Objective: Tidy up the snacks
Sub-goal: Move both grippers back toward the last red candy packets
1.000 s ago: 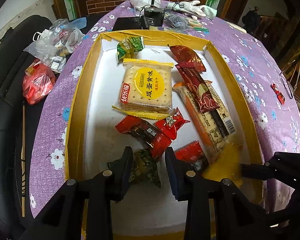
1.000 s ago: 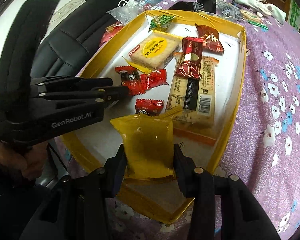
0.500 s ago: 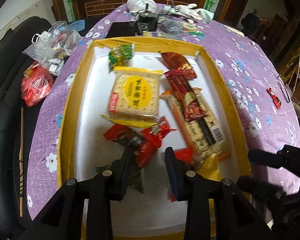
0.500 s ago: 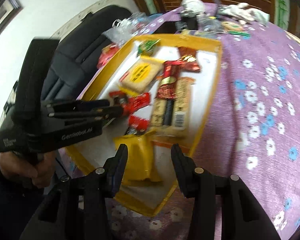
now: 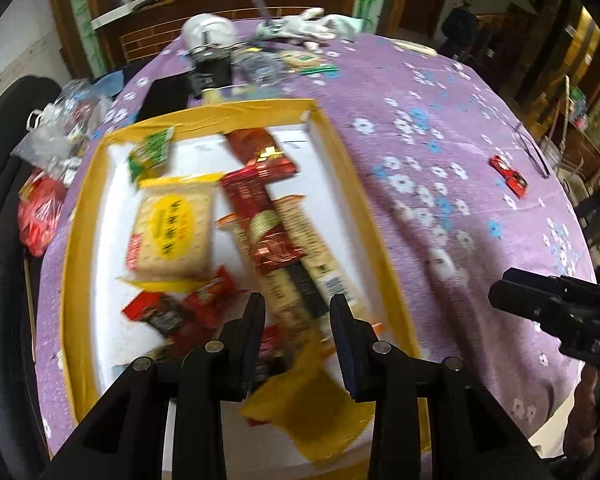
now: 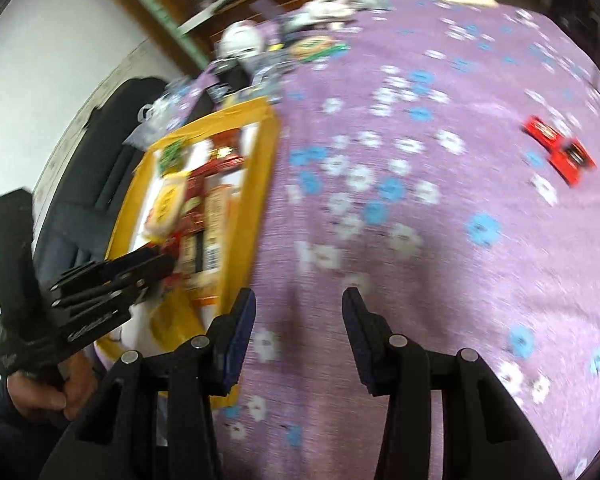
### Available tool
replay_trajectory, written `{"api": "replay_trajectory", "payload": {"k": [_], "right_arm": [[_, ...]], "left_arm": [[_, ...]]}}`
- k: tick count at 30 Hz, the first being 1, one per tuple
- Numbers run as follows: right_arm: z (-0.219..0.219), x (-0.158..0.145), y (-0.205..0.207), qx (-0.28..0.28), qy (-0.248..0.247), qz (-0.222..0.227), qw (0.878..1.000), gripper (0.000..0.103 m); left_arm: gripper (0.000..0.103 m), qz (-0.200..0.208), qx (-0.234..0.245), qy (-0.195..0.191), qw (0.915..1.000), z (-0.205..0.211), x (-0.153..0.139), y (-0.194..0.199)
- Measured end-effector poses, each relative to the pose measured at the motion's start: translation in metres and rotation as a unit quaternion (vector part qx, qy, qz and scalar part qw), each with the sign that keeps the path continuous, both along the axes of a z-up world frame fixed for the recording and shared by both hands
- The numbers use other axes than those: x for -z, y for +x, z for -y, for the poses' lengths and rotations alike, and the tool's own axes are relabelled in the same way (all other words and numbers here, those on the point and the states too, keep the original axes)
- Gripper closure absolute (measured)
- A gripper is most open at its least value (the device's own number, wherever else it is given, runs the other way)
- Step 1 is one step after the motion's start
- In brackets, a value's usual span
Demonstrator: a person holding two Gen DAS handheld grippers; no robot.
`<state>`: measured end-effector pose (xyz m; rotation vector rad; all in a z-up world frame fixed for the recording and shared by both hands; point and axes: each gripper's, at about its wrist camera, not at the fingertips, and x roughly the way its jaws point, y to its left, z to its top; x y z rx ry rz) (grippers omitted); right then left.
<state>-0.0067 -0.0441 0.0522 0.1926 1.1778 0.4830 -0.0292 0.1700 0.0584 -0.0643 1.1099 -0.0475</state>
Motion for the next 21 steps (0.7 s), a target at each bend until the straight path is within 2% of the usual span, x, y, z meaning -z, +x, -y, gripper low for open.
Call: {"api": "replay_trajectory", "payload": {"k": [11,17,21], "right_arm": [[0.069,0.012,-0.004,0.082,-0.004,-0.023,0.996,0.059],[0.106,0.013,-0.003,0.115,-0.003,-0.028,0.993,0.059],[0.13,0.004,0.009,0.129,-0.004,-0.014,0.992,0.059]], "left_arm": [[0.066,-0.001,0.077,0.005,0.997,0.068,0.0,0.012],[0.064,-0.004,0.095,0.004,0.9955,0.092,0.001,0.014],[0.064,0.003,0.094,0.011,0.9955,0.097,-0.002,0.012]]}}
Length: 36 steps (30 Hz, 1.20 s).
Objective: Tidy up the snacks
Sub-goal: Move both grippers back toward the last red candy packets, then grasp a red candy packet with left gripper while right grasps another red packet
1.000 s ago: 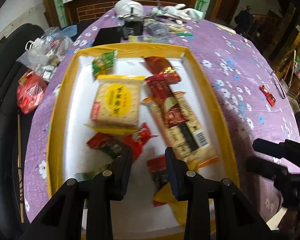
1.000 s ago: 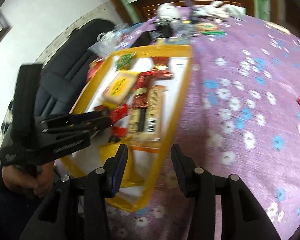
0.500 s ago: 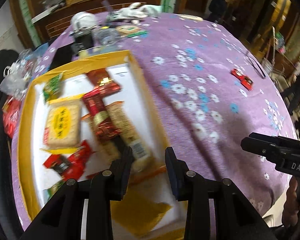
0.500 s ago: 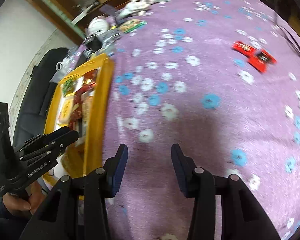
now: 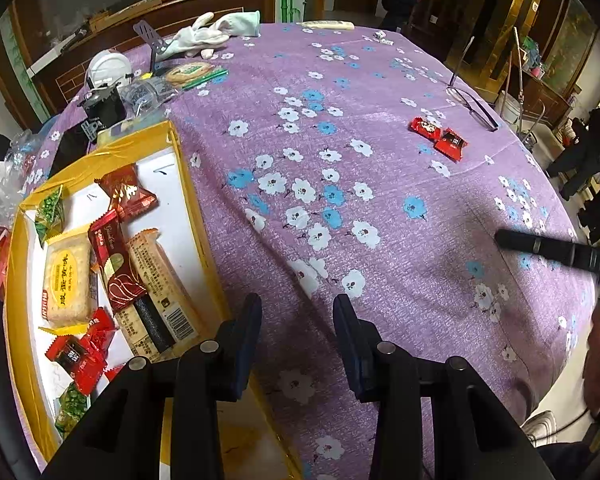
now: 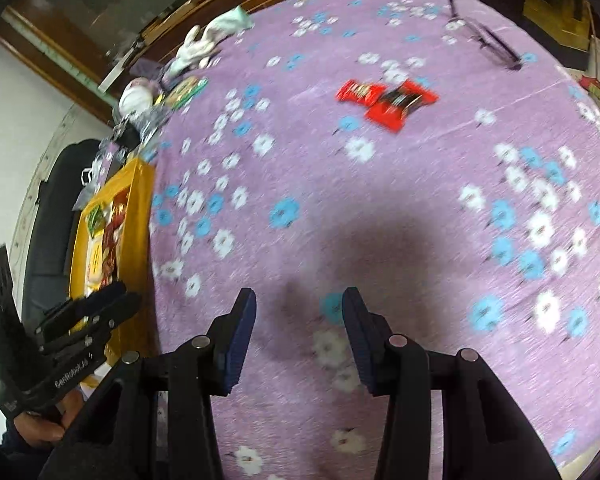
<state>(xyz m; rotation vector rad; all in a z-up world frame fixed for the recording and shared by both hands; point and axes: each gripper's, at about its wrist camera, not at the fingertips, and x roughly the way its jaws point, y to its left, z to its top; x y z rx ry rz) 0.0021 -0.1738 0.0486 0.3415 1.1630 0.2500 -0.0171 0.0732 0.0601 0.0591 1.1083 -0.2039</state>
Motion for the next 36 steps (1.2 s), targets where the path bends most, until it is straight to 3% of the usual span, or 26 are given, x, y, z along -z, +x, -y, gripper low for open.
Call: {"api": "replay_trajectory", "payload": {"k": [9,14,16,21,28,33,36], "right_arm": [[0.033,-0.021,0.086,0.0,-0.007,0.022,1.0,0.06],[0.032,-0.004,0.143,0.001,0.007,0.002,1.0,0.065],[0.031,0.008,0.166,0.011,-0.021,-0.005,1.0,0.075],[0.029,0.029,0.195,0.007,-0.025,-0.023,0.999,0.079],[-0.002,0.037,0.164,-0.043,-0.018,-0.038,0.998,0.082],[-0.036,0.036,0.101,-0.116,0.04,-0.065,0.99,0.083],[-0.021,0.025,0.072,-0.087,0.075,-0.053,0.992,0.083]], "left_arm": [[0.064,0.003,-0.035,0.009,0.9994,-0.017,0.0,-0.007],[0.064,0.001,-0.062,0.014,0.998,-0.032,0.0,-0.014],[0.064,-0.001,-0.07,0.017,0.9974,-0.037,0.001,-0.016],[0.063,-0.009,-0.089,0.014,0.9959,-0.047,0.006,-0.021],[0.062,-0.004,-0.084,0.009,0.9964,-0.046,0.004,-0.015],[0.062,-0.001,-0.057,0.002,0.9984,-0.033,-0.001,-0.003],[0.062,-0.008,-0.038,-0.013,0.9991,-0.025,-0.003,0.006]]}}
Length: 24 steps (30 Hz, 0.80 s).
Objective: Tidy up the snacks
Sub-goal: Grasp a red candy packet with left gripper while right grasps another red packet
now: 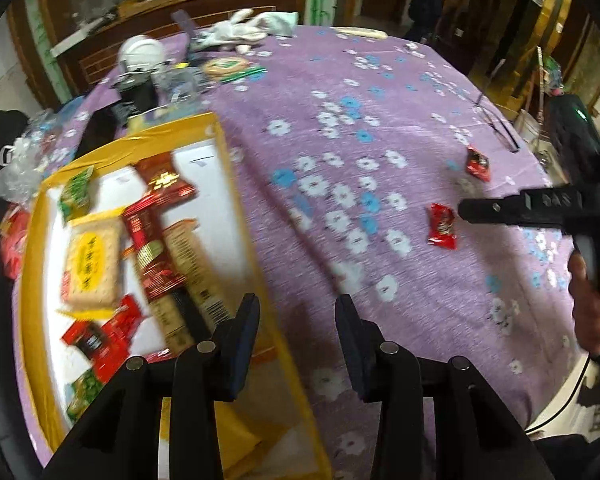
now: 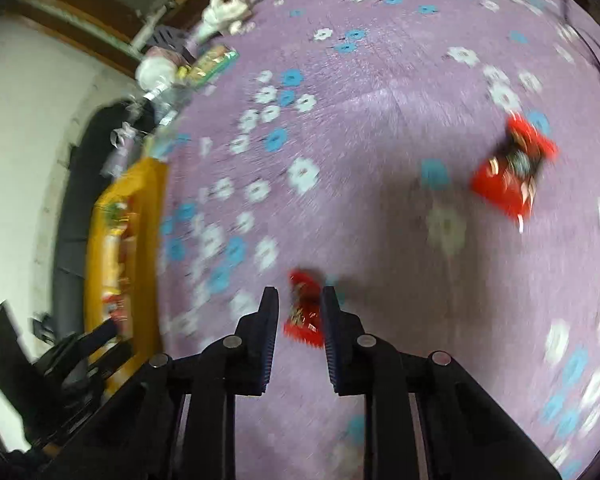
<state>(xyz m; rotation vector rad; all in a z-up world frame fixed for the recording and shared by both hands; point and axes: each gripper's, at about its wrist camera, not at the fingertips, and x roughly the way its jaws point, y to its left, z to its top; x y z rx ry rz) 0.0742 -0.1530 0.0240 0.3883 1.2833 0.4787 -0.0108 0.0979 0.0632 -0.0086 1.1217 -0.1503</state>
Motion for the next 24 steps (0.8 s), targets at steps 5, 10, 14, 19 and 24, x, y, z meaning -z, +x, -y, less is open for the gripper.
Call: {"api": "replay_trajectory", "payload": {"k": [5,10,14,19,24], "right_arm": [[0.042,-0.004,-0.029,0.074,-0.022,0.006,0.997,0.082],[0.067,-0.001,-0.046,0.118,-0.017,-0.002,0.993,0.082],[0.073,-0.003,-0.062,0.124,-0.027,0.002,0.992,0.082],[0.088,-0.006,-0.074,0.137,-0.033,0.008,0.99,0.082],[0.101,-0.009,-0.075,0.146,-0.036,0.012,0.989,0.082]], "left_arm": [[0.062,-0.039,0.025,-0.061,0.9971,0.024,0.001,0.024],[0.062,-0.062,0.058,-0.08,0.9932,0.063,0.006,0.048],[0.062,-0.066,0.08,-0.073,0.9919,0.098,0.015,0.066],[0.069,-0.067,0.11,-0.04,0.9909,0.13,0.033,0.079],[0.079,-0.053,0.123,-0.012,0.9909,0.141,0.048,0.081]]}}
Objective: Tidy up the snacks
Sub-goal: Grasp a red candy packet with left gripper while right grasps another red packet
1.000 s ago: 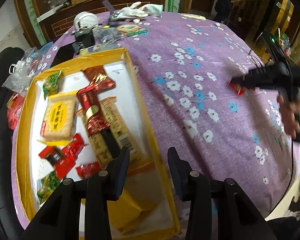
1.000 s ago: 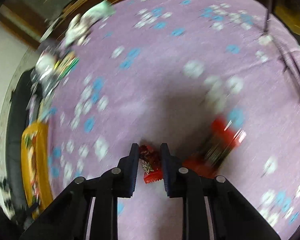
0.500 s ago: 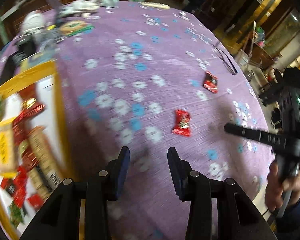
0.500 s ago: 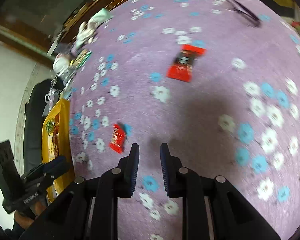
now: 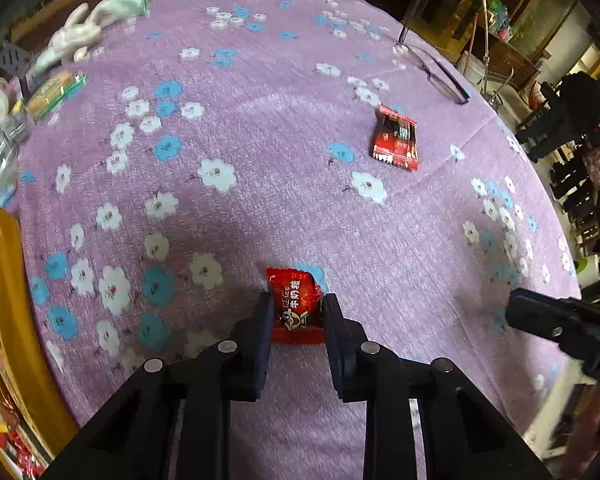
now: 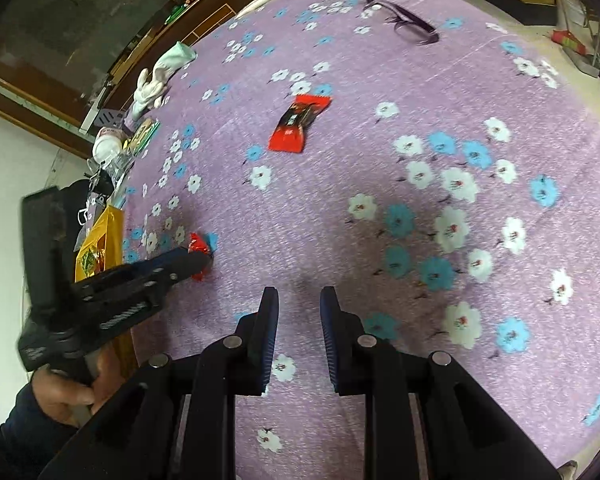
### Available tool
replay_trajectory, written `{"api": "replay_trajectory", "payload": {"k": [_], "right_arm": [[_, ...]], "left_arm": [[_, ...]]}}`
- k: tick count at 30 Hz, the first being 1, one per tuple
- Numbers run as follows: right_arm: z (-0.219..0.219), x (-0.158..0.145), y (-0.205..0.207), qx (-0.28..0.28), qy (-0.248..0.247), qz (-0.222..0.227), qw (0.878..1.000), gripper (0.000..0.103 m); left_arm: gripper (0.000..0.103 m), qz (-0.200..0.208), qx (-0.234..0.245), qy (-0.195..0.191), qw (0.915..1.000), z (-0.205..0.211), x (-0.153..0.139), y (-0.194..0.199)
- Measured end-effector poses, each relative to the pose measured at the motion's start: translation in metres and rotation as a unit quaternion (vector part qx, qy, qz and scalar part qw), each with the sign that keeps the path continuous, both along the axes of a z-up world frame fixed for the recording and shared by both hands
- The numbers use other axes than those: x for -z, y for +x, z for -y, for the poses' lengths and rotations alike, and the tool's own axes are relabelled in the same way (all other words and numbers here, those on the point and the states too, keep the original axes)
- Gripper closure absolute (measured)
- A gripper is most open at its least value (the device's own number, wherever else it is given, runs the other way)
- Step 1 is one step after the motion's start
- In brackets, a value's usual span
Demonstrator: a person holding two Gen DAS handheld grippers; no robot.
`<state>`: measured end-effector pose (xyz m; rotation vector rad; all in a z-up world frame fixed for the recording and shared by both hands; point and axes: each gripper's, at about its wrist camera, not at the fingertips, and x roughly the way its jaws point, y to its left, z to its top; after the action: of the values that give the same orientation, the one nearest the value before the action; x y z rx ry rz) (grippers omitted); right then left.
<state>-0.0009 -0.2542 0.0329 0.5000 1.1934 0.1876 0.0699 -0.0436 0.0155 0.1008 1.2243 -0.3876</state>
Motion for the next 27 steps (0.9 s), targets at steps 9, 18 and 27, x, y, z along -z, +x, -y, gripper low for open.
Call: {"api": "replay_trajectory", "payload": {"k": [9,18,27], "right_arm": [[-0.002,-0.013,0.055,0.003,-0.025,0.012,1.0,0.082],[-0.01,0.012,0.149,0.053,-0.035,-0.036,0.997,0.077],[-0.047,0.021,0.17,0.024,-0.154,-0.039,0.987,0.076]], "left_arm": [[0.081,0.016,-0.006,0.025,0.9995,-0.022,0.0,-0.028],[0.08,0.011,-0.02,0.028,0.9993,-0.045,0.0,-0.048],[0.08,0.024,-0.011,0.038,0.9989,-0.043,0.002,-0.052]]}}
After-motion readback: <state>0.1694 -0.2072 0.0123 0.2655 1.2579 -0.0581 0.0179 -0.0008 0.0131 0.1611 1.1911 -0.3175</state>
